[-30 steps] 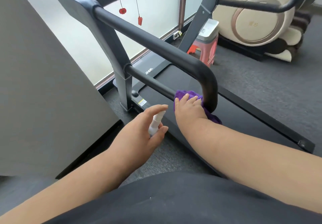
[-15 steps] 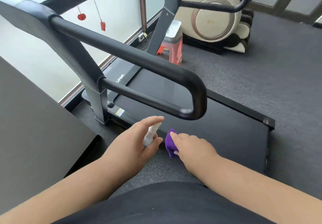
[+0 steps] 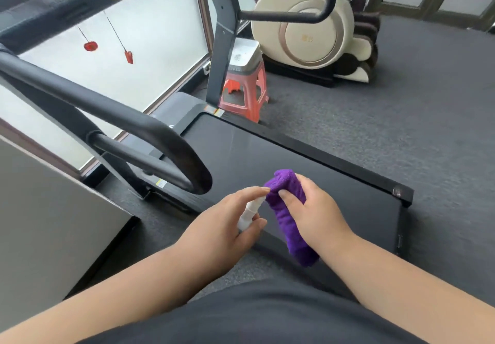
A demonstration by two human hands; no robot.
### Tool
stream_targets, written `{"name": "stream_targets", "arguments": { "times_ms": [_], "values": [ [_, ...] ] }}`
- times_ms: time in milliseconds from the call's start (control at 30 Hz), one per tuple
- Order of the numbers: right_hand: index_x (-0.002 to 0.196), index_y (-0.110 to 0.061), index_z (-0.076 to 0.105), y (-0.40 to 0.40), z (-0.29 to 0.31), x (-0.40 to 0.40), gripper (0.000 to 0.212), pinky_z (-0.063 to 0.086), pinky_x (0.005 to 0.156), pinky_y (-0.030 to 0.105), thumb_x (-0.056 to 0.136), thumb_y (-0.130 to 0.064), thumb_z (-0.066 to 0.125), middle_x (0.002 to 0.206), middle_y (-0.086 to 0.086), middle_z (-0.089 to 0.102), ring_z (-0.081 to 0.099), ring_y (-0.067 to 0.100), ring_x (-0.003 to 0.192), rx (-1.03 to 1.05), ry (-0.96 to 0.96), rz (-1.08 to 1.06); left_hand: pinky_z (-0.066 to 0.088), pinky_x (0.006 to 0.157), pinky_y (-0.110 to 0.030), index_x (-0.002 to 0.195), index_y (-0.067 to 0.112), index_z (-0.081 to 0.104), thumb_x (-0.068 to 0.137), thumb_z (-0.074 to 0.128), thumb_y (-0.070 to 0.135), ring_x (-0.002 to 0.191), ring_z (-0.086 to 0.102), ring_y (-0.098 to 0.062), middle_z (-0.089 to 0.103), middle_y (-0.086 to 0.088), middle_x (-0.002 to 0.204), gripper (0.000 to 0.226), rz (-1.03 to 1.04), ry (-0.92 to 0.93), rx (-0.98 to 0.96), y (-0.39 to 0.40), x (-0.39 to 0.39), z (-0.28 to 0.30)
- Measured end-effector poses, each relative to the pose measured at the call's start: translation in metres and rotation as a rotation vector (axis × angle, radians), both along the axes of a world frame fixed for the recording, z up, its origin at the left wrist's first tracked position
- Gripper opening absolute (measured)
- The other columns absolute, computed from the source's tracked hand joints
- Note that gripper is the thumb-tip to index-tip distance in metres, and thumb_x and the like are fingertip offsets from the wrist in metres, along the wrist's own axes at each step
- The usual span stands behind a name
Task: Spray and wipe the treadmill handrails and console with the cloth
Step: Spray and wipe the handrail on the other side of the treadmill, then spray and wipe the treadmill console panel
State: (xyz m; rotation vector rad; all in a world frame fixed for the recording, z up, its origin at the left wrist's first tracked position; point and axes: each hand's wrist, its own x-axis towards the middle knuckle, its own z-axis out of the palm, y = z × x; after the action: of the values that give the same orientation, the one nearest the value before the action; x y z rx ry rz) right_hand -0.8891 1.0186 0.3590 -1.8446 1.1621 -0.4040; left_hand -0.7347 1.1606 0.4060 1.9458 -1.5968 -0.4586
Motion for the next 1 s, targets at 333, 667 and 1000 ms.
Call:
{"name": "stream_targets", "arguments": {
  "times_ms": [333,667,1000],
  "values": [
    [0.108,-0.038,0.063,-0.108,0.082,-0.034,0.028,0.042,0.071,0.010,0.091,-0.059,0.056,0.091,-0.021,0.068,0.060,-0.006,0.088,-0.158,-0.231,0.088,0.044,0.061,-0.024,0.123,0.074,0.027,0.085,0.049,0.060,0.068,0.061,-0.005,0.062,0.025,0.095,0.046,0.337,-0.022,-0.251,-0.085,-0.062,0.081],
    [0.104,-0.044,0.056,-0.166,0.159,0.039,0.022,0.039,0.069,0.018,0.091,-0.061,0.054,0.094,-0.021,0.065,0.057,-0.005,0.087,-0.264,-0.343,0.304,0.042,0.047,-0.009,0.124,0.069,0.032,0.082,0.050,0.062,0.074,0.061,0.005,0.061,0.022,0.089,0.046,0.566,0.008,-0.354,-0.134,-0.016,0.125],
    [0.112,-0.046,0.058,-0.288,0.165,0.177,0.024,0.044,0.083,0.022,0.091,-0.057,0.059,0.101,-0.025,0.065,0.058,-0.006,0.098,-0.235,-0.325,0.445,0.054,0.057,-0.029,0.127,0.066,0.032,0.090,0.059,0.051,0.064,0.065,-0.010,0.063,0.014,0.095,0.048,0.641,-0.068,-0.286,-0.225,0.134,0.146]
  ]
}}
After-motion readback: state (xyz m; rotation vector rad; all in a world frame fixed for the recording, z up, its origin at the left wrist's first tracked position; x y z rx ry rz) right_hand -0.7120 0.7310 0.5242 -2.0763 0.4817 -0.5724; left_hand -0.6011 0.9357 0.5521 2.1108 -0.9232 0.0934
